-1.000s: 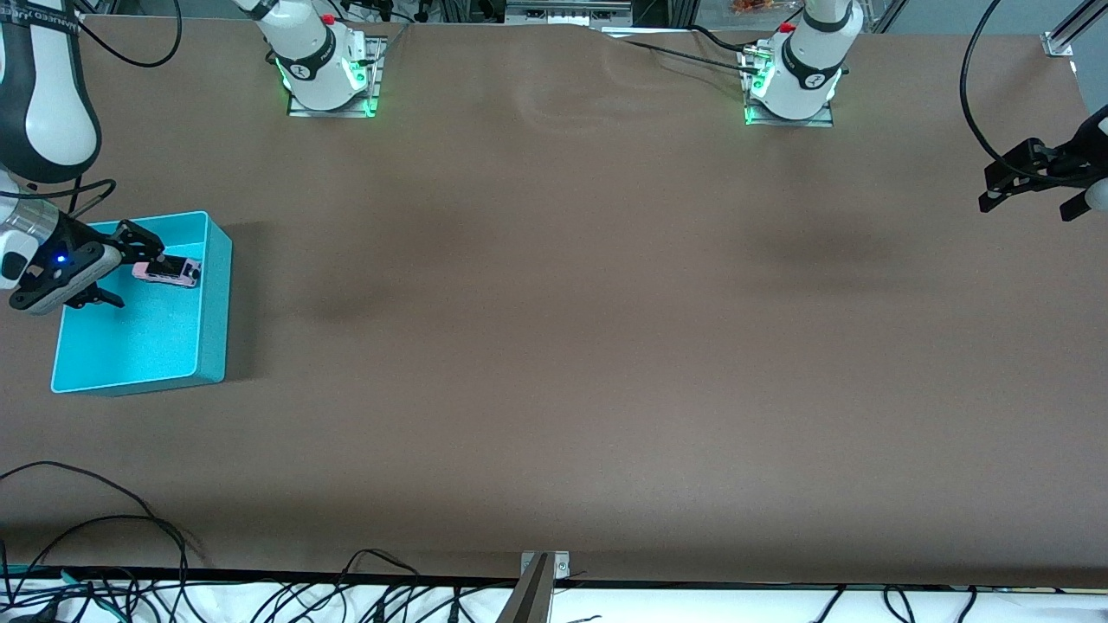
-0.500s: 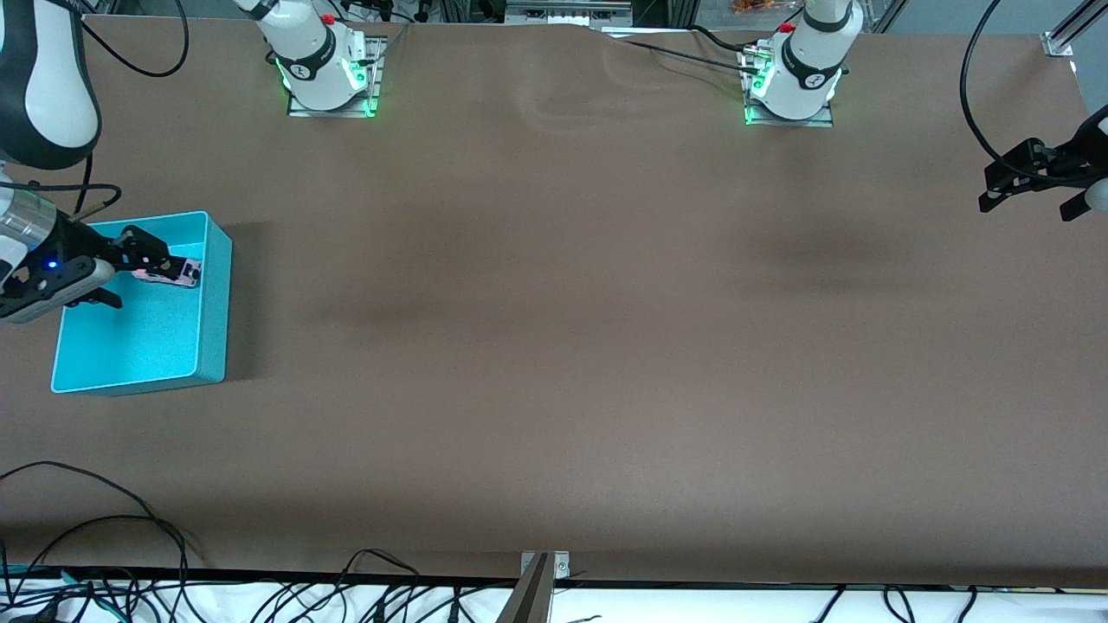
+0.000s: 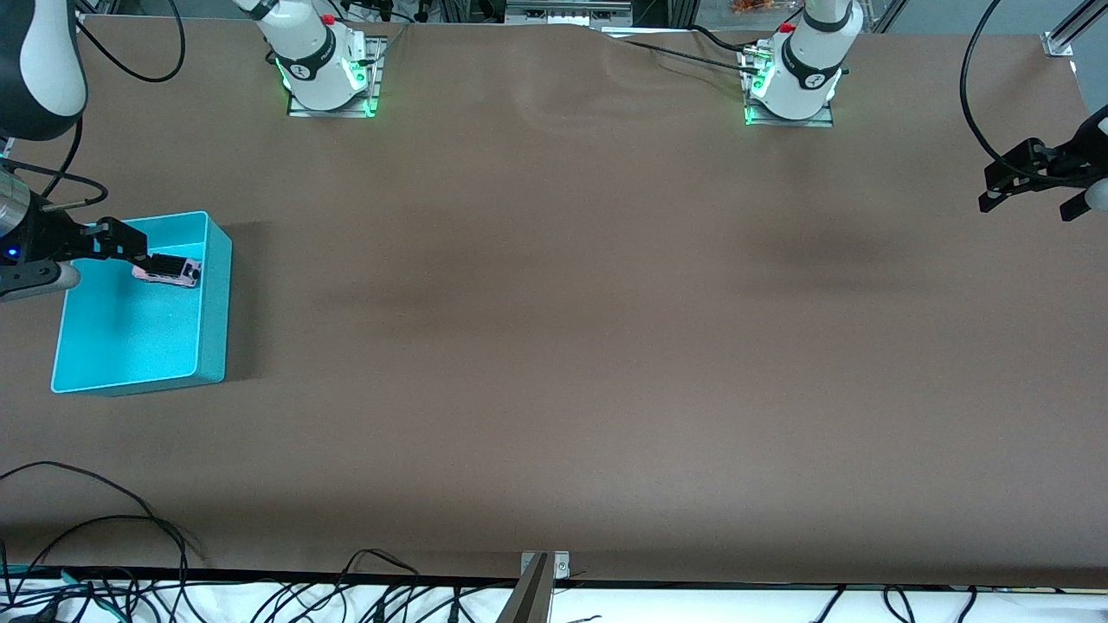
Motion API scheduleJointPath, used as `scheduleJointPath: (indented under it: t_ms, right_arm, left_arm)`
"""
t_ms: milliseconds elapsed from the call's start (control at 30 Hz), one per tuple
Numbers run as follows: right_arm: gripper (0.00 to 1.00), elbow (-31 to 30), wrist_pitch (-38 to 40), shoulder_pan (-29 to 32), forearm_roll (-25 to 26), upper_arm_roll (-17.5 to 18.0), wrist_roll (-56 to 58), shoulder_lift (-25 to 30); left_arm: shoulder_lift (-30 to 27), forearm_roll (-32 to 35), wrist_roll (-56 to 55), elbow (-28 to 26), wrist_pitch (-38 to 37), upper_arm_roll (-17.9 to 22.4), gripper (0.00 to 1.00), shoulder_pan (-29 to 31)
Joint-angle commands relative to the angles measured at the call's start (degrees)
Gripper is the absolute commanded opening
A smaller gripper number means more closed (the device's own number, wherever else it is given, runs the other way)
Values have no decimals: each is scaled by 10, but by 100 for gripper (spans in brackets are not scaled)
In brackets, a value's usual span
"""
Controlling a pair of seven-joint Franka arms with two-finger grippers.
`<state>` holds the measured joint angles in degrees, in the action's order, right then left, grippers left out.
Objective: Wind and store pink jeep toy
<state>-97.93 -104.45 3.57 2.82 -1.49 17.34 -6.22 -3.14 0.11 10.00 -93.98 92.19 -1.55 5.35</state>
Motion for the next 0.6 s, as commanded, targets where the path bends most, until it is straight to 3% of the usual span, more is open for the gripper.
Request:
scheduleJointPath:
  t_ms: [0, 567]
  right_arm:
    - [99, 26, 43, 2, 11, 3, -78, 0]
    - [100, 91, 161, 2, 5, 3, -136, -2]
  left_arm:
    - [9, 0, -4, 19, -12, -2, 100, 2]
    - [9, 0, -4, 18, -12, -2, 100, 2]
